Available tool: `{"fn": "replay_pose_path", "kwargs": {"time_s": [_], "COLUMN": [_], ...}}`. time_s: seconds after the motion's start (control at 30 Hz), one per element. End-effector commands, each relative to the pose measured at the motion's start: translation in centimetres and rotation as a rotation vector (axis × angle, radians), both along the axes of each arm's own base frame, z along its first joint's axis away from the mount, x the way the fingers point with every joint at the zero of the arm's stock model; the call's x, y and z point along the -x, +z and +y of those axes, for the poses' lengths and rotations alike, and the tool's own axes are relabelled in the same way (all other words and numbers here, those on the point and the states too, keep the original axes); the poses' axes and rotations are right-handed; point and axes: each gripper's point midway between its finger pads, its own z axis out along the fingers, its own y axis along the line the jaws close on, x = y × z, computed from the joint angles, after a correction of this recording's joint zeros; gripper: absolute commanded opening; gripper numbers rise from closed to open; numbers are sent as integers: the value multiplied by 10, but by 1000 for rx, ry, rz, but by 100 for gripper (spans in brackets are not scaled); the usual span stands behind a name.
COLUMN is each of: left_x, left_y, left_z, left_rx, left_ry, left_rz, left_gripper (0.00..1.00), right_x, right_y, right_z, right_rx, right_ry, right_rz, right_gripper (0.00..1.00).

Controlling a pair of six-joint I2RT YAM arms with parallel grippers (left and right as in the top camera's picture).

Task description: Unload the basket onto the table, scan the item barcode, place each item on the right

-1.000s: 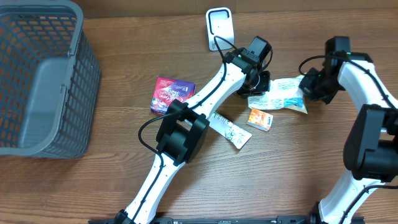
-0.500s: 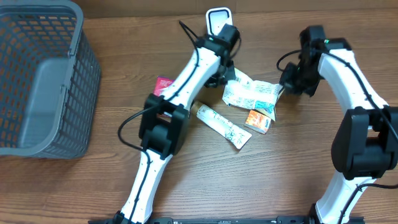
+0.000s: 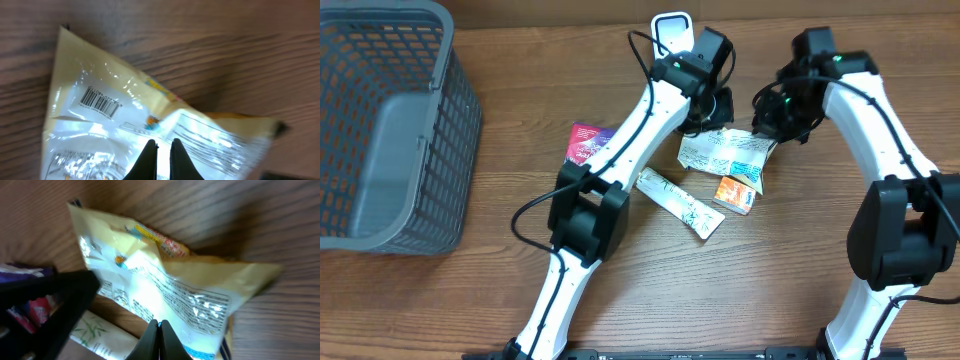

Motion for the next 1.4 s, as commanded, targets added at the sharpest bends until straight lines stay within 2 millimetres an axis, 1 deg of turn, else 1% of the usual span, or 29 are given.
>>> {"fn": "replay_pose_path", "kwargs": {"time_s": [0.0, 0.07, 0.1, 0.2, 0.27, 0.3, 0.33, 0.4, 0.43, 0.53, 0.57, 0.6, 0.67, 0.7, 0.73, 0.77, 0.8, 0.83, 0.87, 0.97, 1.03, 1.07, 1.17, 1.2, 1.23, 1.27, 1.3, 1.33, 1.37], "left_x": [7, 7, 5, 2, 2, 1, -2, -5, -6, -16, -20, -21, -22, -22, -20, -19, -16, -15, -14, -12, -13, -14, -17, -18, -20, -21, -21, -21, -23], "left_y": [-50, -61, -69, -83, -91, -92, -92, -84, -81, -55, -36, -25, -5, 2, 13, 16, 20, 21, 20, 14, 7, -1, -34, -49, -70, -82, -90, -99, -102], "left_z": [6, 12, 19, 41, 56, 63, 77, 94, 97, 105, 99, 93, 76, 68, 48, 38, 19, 5, -4, -28, -36, -38, -33, -30, -20, -13, -5, 10, 21], "left_rx": [-47, -77, -115, -228, -294, -316, -366, -406, -408, -383, -335, -295, -200, -159, -66, -23, 51, 90, 105, 127, 120, 104, 53, 30, -15, -46, -72, -115, -145], "left_ry": [20, 23, 36, 68, 87, 95, 116, 140, 142, 150, 152, 142, 118, 106, 72, 53, 15, -12, -26, -65, -69, -54, -43, -38, -24, -19, -18, -12, -1], "left_rz": [103, 110, 109, 97, 102, 101, 94, 90, 89, 57, 36, 27, 15, 12, 9, 11, 11, 5, -3, -36, -53, -55, -32, -19, -5, 4, 14, 33, 41], "left_gripper": [4, 4, 4, 4, 4, 4, 4, 4, 4, 4, 4, 4, 4, 4, 4, 4, 4, 4, 4, 4, 4, 4, 4, 4, 4, 4, 4, 4, 4], "right_x": [15, 24, 28, 41, 46, 48, 52, 54, 53, 47, 41, 37, 27, 23, 14, 10, 4, 1, 0, -1, 1, 4, 8, 9, 12, 15, 18, 23, 25], "right_y": [-31, -49, -60, -89, -99, -101, -102, -99, -97, -77, -61, -51, -33, -27, -16, -13, -9, -10, -12, -21, -27, -35, -53, -60, -71, -78, -86, -93, -94], "right_z": [3, 2, 0, -27, -46, -54, -67, -78, -81, -84, -84, -82, -69, -61, -43, -36, -26, -25, -25, -26, -30, -33, -39, -41, -45, -50, -59, -73, -79], "right_rx": [-26, -24, -14, 105, 185, 218, 281, 337, 352, 366, 365, 356, 287, 238, 132, 91, 31, 27, 27, 29, 48, 61, 65, 70, 88, 115, 162, 241, 271], "right_ry": [-22, -23, -30, -123, -148, -156, -166, -173, -175, -177, -178, -172, -152, -129, -74, -54, -42, -41, -42, -68, -97, -106, -118, -122, -127, -134, -160, -196, -200], "right_rz": [60, 78, 86, 124, 134, 140, 150, 160, 162, 168, 163, 159, 136, 120, 79, 60, 32, 21, 15, 20, 40, 51, 66, 70, 77, 84, 99, 117, 118], "right_gripper": [4, 4, 4, 4, 4, 4, 4, 4, 4, 4, 4, 4, 4, 4, 4, 4, 4, 4, 4, 4, 4, 4, 4, 4, 4, 4, 4, 4, 4]}}
